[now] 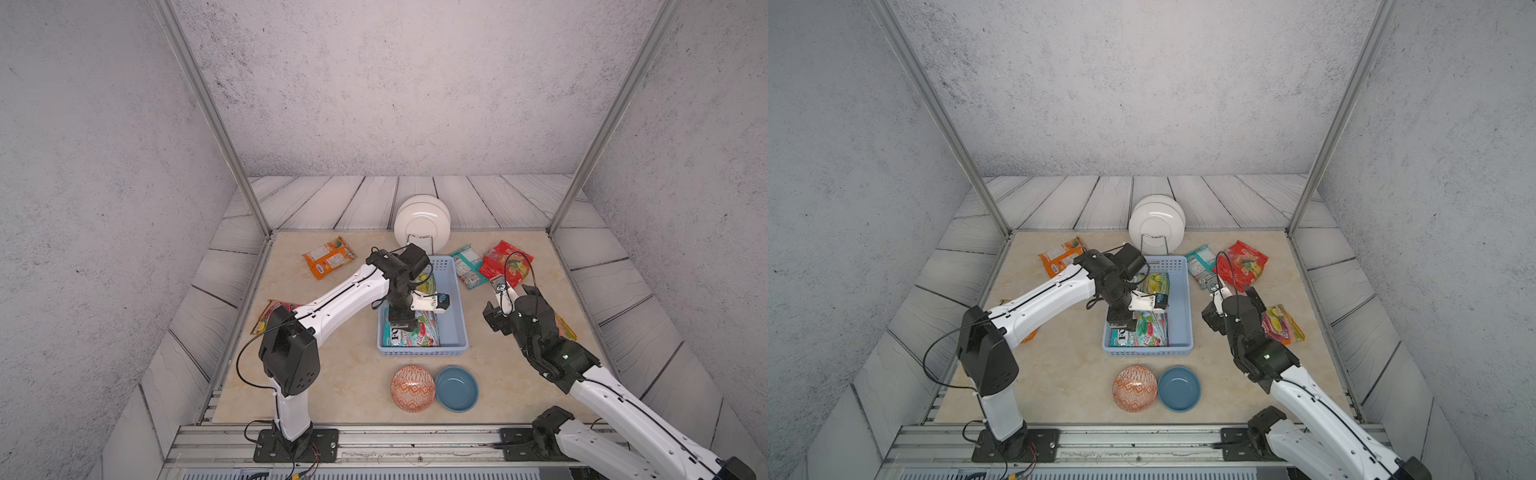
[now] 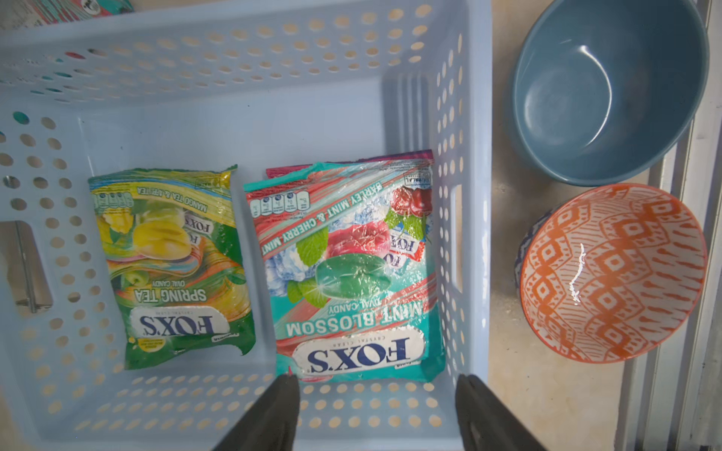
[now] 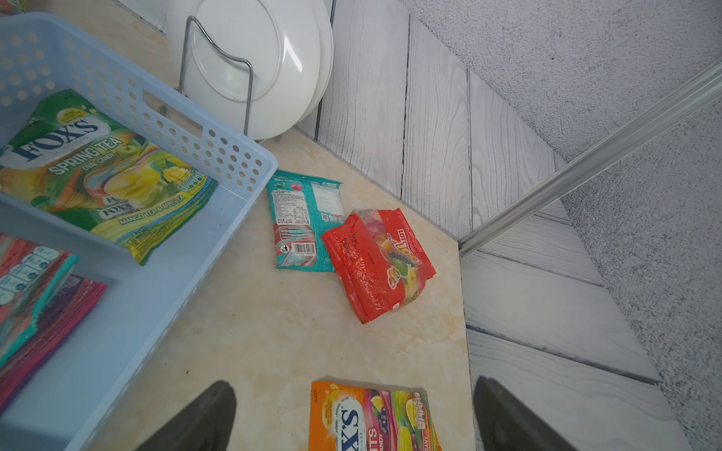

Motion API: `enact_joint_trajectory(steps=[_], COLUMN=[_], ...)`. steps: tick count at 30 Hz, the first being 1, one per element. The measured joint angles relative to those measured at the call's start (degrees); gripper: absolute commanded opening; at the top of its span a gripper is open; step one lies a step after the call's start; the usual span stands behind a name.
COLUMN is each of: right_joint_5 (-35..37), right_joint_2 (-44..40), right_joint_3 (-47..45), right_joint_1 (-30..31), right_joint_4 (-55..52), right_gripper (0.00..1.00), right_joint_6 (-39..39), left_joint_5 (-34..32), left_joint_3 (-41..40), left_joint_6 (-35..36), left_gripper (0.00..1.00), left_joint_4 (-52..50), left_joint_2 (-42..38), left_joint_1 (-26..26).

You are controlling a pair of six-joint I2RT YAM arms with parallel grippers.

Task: Put the candies in the basket
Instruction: Place the candy in the basket.

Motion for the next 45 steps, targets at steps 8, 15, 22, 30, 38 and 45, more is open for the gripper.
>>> enact_joint_trajectory(steps=[8,15,22,30,38,45], right_joint_5=[0.02,0.04,0.17,0.22,0.11,-0.61], right_joint_2=[0.33,0.48,0.46,0.46,0.35,0.24], right_joint_3=[0.0,0.0,0.0,0.0,0.0,0.0], right_joint_1=[0.0,-0.07,-0.07,-0.09,-0.2,-0.48], right_joint_4=[-0.02,-0.02,-0.02,-0.02,0.02,0.04], right_gripper=[0.99,0.99,0.99,0.99,0.99,0.99], right_joint_6=[0.15,0.15,0.13,0.15,0.22,1.27], left_joint_5=[-0.02,-0.9,-0.48,0.61,2.64,3.45], left_joint_3=[-4.76,-5.9,-5.22,-6.45,-6.82,-4.37], left_joint_6=[-0.04,0.7,0.52,0.04,-1.09,-4.2], left_gripper=[0.6,0.57,0.41,0.5,0.64,0.74], left_joint_4=[6.49,10.73,12.63,13.4,10.14,8.5], left_joint_2=[1.36,7.93,11.43,10.62,4.63,-3.87], left_joint_1=[0.0,0.0,0.35,0.44,0.42,0.5])
